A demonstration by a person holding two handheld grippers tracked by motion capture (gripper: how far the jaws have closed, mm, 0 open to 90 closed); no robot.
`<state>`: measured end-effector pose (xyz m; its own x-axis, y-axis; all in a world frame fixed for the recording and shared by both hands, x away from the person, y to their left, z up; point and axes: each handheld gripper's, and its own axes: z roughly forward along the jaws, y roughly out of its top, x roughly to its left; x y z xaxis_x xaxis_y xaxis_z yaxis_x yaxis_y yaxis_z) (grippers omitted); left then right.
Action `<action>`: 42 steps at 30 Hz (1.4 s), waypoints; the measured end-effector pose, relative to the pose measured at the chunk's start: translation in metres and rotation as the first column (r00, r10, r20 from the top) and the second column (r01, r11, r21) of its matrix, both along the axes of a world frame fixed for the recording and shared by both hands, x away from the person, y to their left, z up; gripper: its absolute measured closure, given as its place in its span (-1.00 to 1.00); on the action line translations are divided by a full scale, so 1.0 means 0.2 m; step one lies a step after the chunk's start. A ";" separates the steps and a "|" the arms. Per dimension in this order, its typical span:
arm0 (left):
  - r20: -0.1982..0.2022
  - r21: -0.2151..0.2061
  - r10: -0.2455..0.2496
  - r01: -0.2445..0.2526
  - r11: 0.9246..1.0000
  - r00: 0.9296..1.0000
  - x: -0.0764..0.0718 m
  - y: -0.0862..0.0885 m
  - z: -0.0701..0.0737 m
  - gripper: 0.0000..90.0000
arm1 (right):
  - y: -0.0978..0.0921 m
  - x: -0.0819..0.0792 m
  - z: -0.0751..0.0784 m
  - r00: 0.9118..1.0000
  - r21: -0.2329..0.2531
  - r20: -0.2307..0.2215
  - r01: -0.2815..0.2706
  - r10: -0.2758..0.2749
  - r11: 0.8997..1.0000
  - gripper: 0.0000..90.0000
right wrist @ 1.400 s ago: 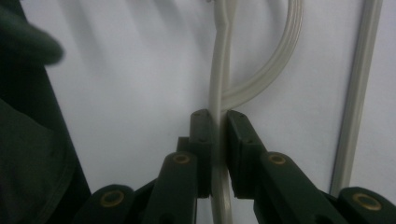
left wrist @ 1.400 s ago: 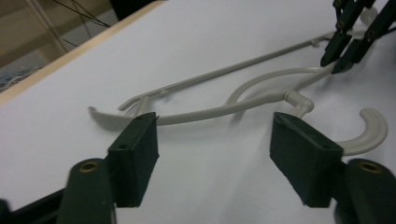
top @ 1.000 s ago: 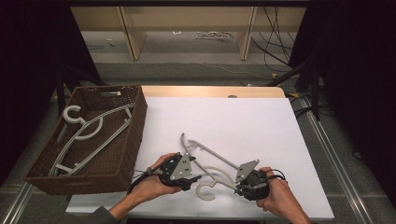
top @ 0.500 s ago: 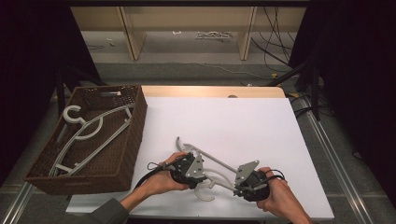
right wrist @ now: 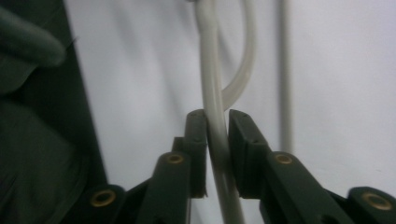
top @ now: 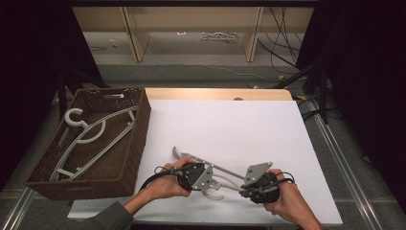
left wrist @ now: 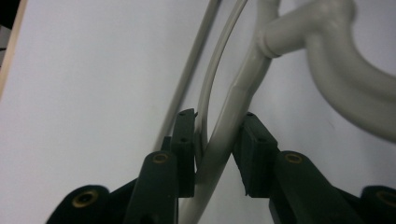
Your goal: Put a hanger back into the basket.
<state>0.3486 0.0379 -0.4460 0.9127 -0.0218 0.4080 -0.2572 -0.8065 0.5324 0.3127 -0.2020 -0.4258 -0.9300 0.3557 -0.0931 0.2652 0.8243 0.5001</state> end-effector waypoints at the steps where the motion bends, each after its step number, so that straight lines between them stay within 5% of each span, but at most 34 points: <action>1: -0.002 -0.003 -0.001 0.001 1.000 1.000 0.00 0.00 0.01 0.60 | -0.01 0.01 0.01 0.999 0.028 0.014 0.039 -0.040 0.999 0.64; 7: -0.017 -0.041 -0.001 0.000 0.999 1.000 -0.01 0.01 0.07 0.74 | -0.02 0.04 0.02 0.972 0.120 0.121 0.185 -0.199 0.975 0.10; 12: -0.076 -0.079 0.041 -0.047 0.996 0.996 0.01 0.03 0.09 0.76 | -0.05 0.07 0.03 0.955 0.227 0.120 0.238 -0.270 0.944 -0.18; 19: -0.158 -0.136 0.107 -0.129 0.982 0.982 0.05 0.09 0.13 0.76 | -0.08 0.08 0.06 0.926 0.345 0.130 0.292 -0.354 0.892 -0.24; 25: -0.183 -0.130 0.159 -0.185 0.974 0.970 0.07 0.13 0.16 0.76 | -0.11 0.07 0.09 0.897 0.438 0.167 0.304 -0.408 0.846 -0.28; 29: -0.205 -0.160 0.207 -0.241 0.957 0.957 0.08 0.16 0.19 0.76 | -0.13 0.07 0.10 0.882 0.485 0.172 0.311 -0.438 0.818 -0.33; 32: -0.217 -0.172 0.232 -0.272 0.947 0.948 0.09 0.19 0.21 0.76 | -0.13 0.07 0.10 0.873 0.494 0.181 0.318 -0.453 0.809 -0.33; 33: -0.220 -0.176 0.238 -0.278 0.944 0.946 0.09 0.19 0.22 0.76 | -0.13 0.07 0.10 0.869 0.511 0.179 0.319 -0.462 0.798 -0.33; 38: -0.238 -0.212 0.254 -0.306 0.928 0.937 0.09 0.22 0.25 0.76 | -0.14 0.06 0.10 0.869 0.517 0.153 0.336 -0.471 0.787 -0.37; 41: -0.232 -0.226 0.263 -0.315 0.922 0.937 0.09 0.25 0.28 0.76 | -0.14 0.06 0.07 0.867 0.536 0.138 0.341 -0.479 0.772 -0.38; 42: -0.235 -0.235 0.266 -0.321 0.918 0.935 0.09 0.25 0.29 0.76 | -0.14 0.05 0.08 0.870 0.522 0.119 0.355 -0.478 0.775 -0.39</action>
<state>0.3665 0.0884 -0.3879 0.9227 0.3435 0.1750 0.0998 -0.6512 0.7523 0.3235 -0.2301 -0.4106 -0.6510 0.7590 -0.0035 0.3522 0.3061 0.8844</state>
